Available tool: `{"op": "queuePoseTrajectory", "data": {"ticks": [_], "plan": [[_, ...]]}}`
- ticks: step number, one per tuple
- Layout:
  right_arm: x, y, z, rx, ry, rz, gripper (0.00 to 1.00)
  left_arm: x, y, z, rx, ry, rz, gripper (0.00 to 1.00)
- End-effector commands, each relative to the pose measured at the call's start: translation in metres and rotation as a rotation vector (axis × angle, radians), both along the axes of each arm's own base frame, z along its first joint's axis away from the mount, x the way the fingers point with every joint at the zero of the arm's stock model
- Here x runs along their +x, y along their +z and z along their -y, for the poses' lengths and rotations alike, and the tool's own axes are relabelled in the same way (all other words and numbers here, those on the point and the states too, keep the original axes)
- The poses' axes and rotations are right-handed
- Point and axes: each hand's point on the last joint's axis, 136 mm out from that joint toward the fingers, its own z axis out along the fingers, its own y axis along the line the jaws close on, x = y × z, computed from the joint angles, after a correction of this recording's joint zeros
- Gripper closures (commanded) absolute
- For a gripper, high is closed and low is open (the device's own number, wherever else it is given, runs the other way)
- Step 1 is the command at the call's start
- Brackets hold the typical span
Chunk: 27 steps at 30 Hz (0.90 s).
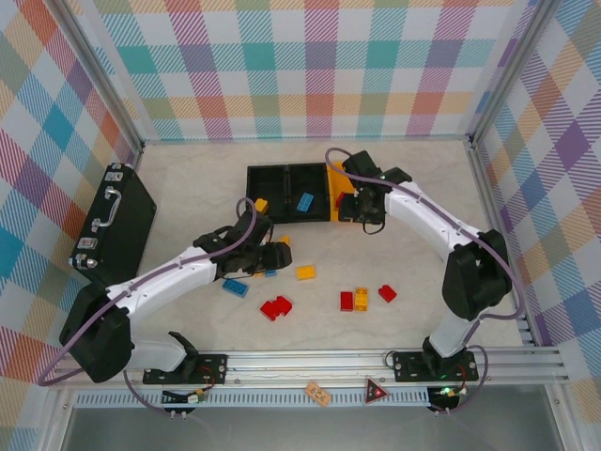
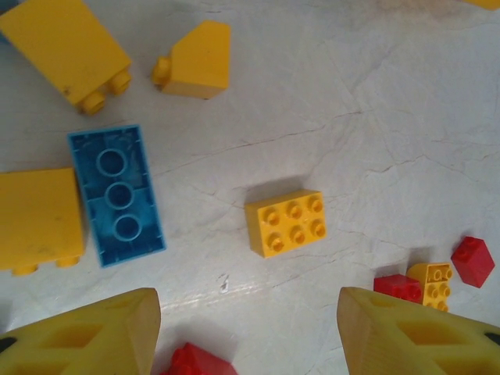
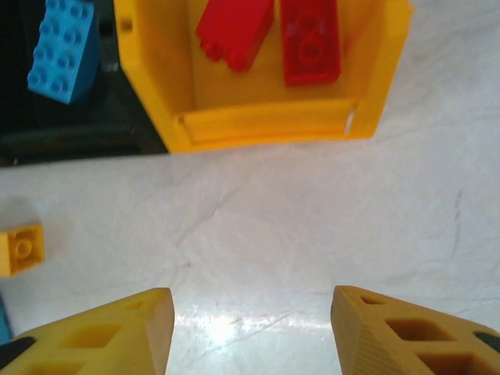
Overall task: Sort the legos into containers by color
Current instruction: Pick up the lego from the center of the table.
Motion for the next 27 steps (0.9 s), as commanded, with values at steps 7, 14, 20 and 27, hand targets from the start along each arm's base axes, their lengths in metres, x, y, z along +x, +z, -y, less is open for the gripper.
{"op": "queuePoseTrajectory", "data": {"ticks": [7,14,20,27], "plan": [[-0.049,-0.008,-0.053,0.133,0.132,-0.04,0.37,-0.031,-0.007,-0.041,0.095,0.09,-0.04,0.36],[-0.081,-0.044,-0.086,0.117,0.193,-0.124,0.34,-0.05,-0.015,-0.057,0.086,0.131,-0.07,0.34],[-0.097,-0.071,-0.11,0.083,0.238,-0.179,0.32,-0.06,-0.023,-0.066,0.079,0.166,-0.084,0.33],[-0.103,-0.098,-0.123,0.02,0.253,-0.227,0.31,-0.064,-0.031,-0.072,0.089,0.179,-0.092,0.32]]}}
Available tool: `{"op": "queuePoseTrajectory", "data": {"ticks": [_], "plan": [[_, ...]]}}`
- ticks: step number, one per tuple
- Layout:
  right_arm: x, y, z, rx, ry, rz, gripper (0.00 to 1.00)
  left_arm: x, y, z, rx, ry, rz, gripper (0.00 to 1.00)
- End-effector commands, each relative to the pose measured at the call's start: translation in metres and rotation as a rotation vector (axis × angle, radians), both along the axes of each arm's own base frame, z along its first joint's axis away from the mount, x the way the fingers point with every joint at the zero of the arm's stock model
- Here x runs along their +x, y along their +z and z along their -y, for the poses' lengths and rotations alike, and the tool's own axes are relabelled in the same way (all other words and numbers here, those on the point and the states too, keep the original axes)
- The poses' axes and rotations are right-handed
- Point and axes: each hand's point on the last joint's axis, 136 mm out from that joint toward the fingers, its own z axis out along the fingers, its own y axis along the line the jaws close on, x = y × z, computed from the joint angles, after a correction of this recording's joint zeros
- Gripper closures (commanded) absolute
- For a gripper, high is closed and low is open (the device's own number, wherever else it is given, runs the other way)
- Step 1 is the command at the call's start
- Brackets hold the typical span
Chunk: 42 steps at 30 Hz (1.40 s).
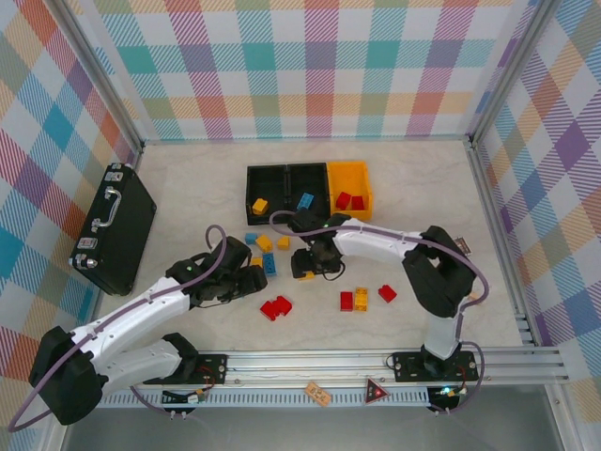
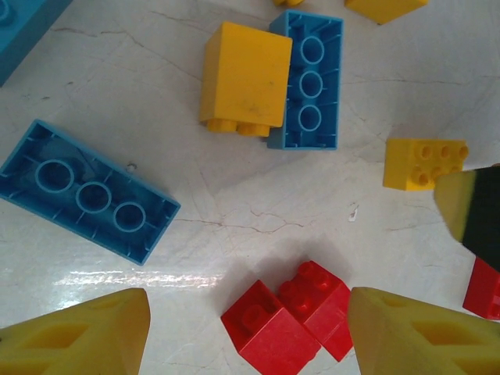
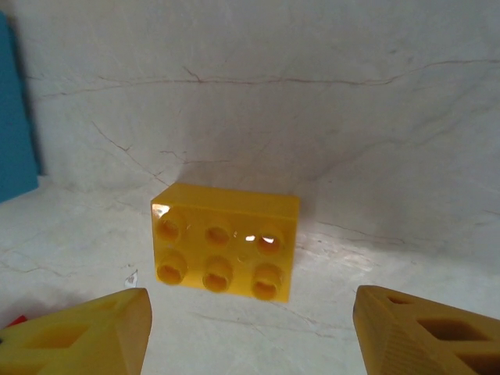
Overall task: Sort the legos into containers by color
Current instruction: Pick up the lego from the center of the table, then place the lego in the container.
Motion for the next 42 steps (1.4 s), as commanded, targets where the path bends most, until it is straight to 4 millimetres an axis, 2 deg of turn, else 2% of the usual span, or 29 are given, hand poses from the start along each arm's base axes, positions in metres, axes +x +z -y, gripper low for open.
{"op": "queuePoseTrajectory", "data": {"ticks": [1,8,11,13,17,22,26,33,36,42], "plan": [[0.003,-0.001,-0.01,0.001,-0.013,-0.003,0.31,-0.008,-0.005,-0.005,0.017,0.012,-0.019,0.32],[0.005,-0.012,-0.017,-0.028,-0.009,-0.009,0.32,-0.008,-0.009,-0.005,0.02,0.012,-0.023,0.32],[0.007,-0.017,-0.018,-0.041,-0.01,-0.013,0.37,-0.008,-0.011,-0.005,0.02,0.013,-0.025,0.32],[0.008,-0.017,-0.018,-0.048,-0.009,-0.013,0.45,-0.008,-0.012,-0.005,0.021,0.015,-0.029,0.32],[0.012,-0.007,-0.02,-0.041,0.004,0.013,0.58,-0.008,-0.012,-0.005,0.02,0.017,-0.026,0.32],[0.023,0.019,-0.028,-0.024,0.034,0.067,0.6,-0.007,-0.013,-0.004,0.016,0.023,-0.024,0.32],[0.042,0.044,-0.038,0.004,0.052,0.125,0.6,-0.007,-0.012,-0.005,0.011,0.032,-0.019,0.32],[0.093,0.082,-0.062,0.049,0.067,0.211,0.6,-0.007,-0.011,-0.006,0.001,0.046,-0.013,0.32],[0.114,0.089,-0.073,0.057,0.07,0.229,0.6,-0.007,-0.01,-0.006,-0.004,0.051,-0.011,0.32],[0.152,0.091,-0.082,0.056,0.054,0.241,0.59,-0.007,-0.01,-0.006,-0.011,0.057,-0.01,0.32]]}}
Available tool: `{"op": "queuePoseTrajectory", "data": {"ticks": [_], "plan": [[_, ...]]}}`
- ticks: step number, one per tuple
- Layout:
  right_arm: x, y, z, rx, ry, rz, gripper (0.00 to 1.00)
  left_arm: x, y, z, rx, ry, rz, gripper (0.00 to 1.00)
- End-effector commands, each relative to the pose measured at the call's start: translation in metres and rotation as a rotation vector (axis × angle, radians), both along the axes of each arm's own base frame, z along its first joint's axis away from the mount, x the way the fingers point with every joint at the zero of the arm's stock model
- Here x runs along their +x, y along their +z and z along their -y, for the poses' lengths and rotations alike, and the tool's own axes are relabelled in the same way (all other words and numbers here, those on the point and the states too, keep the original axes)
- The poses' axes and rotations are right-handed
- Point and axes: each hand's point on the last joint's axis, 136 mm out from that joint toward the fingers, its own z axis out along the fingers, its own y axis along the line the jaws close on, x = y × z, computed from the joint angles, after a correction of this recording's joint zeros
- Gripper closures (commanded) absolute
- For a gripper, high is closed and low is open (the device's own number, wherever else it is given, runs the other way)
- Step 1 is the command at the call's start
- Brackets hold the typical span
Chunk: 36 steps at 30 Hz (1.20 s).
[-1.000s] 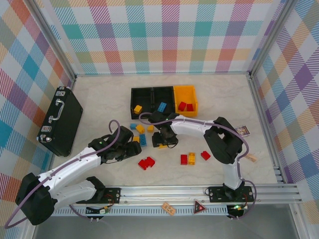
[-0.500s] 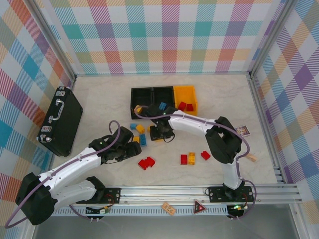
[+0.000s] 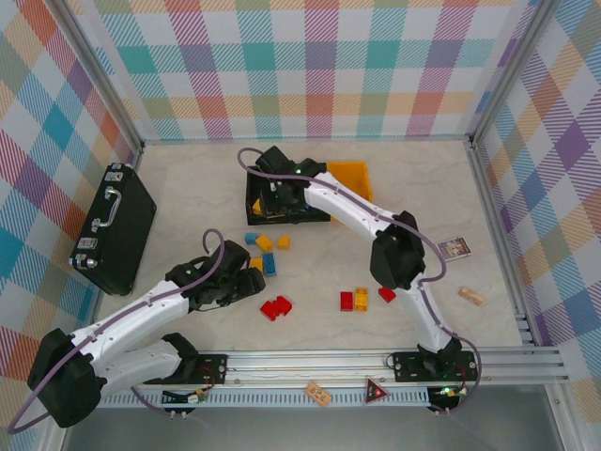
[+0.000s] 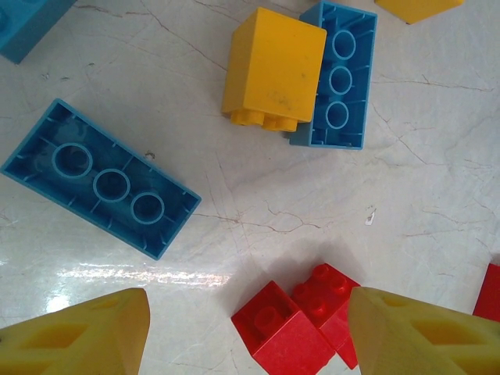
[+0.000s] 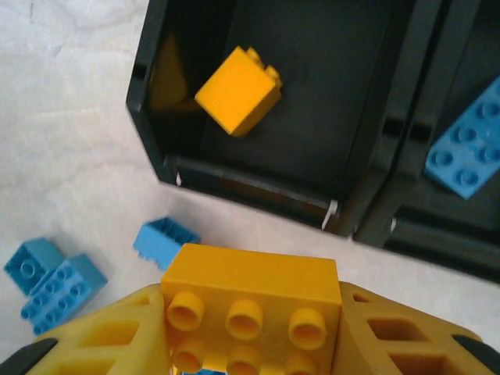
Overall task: Sort the legos into containers by color
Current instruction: Place the lego in the container.
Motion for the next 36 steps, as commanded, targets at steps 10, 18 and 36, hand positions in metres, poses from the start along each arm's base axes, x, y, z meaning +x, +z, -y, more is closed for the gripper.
{"op": "queuePoseTrajectory", "data": {"ticks": [10,18,36], "plan": [[0.041,-0.02,-0.002,-0.017,-0.007,-0.01,0.57,-0.002,-0.004,0.002,0.004,0.001,-0.007,0.33],[0.054,-0.018,-0.014,0.025,0.017,0.034,0.55,-0.002,-0.007,0.001,0.011,0.0,-0.014,0.32],[0.057,-0.008,-0.014,0.03,0.005,0.062,0.38,0.0,-0.006,0.001,0.016,0.002,-0.006,0.33]]}}
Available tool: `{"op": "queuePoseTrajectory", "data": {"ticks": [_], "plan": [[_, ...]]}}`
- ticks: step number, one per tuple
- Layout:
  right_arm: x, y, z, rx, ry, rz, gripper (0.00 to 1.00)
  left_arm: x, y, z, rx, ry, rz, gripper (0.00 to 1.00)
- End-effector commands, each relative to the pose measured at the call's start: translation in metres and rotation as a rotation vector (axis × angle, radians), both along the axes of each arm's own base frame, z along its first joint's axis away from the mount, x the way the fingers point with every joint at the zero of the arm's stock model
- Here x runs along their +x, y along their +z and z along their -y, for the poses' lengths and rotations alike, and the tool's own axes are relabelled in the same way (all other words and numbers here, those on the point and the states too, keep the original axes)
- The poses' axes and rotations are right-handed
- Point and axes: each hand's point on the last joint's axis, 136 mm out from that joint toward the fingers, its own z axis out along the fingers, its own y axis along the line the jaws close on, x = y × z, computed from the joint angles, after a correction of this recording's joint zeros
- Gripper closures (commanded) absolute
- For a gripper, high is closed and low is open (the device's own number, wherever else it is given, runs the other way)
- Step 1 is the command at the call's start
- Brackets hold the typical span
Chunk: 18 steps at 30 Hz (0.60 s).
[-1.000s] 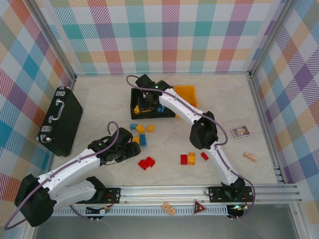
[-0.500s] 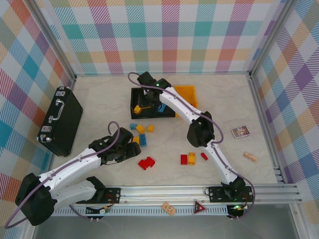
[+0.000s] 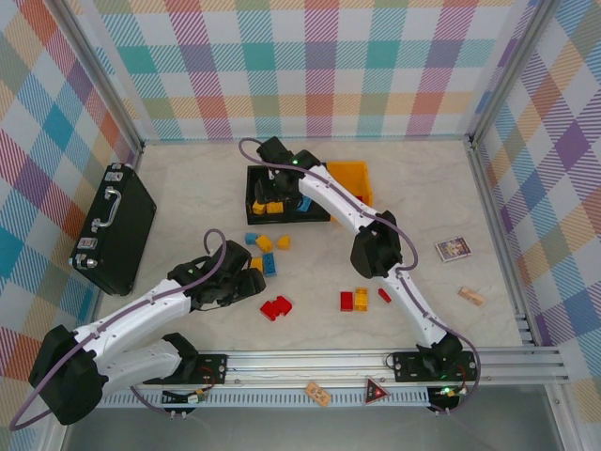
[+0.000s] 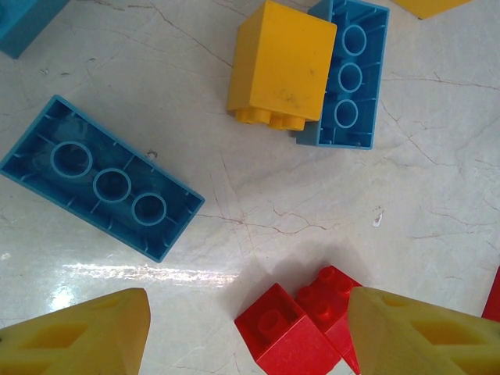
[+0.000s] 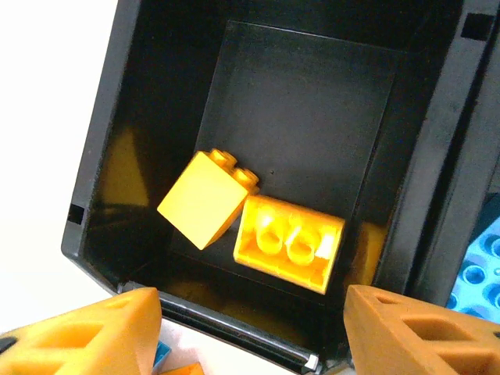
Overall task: Sort the legos into containers by color
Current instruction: Place the lego in the container, then pick up the lego from the bottom-left of the table.
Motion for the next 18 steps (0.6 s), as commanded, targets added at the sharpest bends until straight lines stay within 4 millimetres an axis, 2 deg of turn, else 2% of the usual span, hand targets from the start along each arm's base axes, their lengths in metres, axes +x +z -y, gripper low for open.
{"op": "queuePoseTrajectory", "data": {"ticks": [1,6,11,14,18], "plan": [[0.001,0.023,0.0,0.017,0.003,0.036,0.38,0.0,-0.001,0.0,0.008,0.002,0.009,0.33],[-0.012,0.054,0.008,0.033,0.009,0.061,0.4,0.003,0.005,-0.005,0.025,0.028,0.029,0.33],[-0.036,0.076,0.022,0.079,0.011,0.082,0.4,0.006,0.013,-0.013,0.052,0.058,0.056,0.33],[-0.054,0.083,0.034,0.102,0.009,0.072,0.4,0.01,0.017,-0.019,0.074,0.079,0.066,0.33],[-0.083,0.079,0.053,0.136,0.007,0.039,0.39,0.011,0.016,-0.028,0.1,0.12,0.045,0.33]]}}
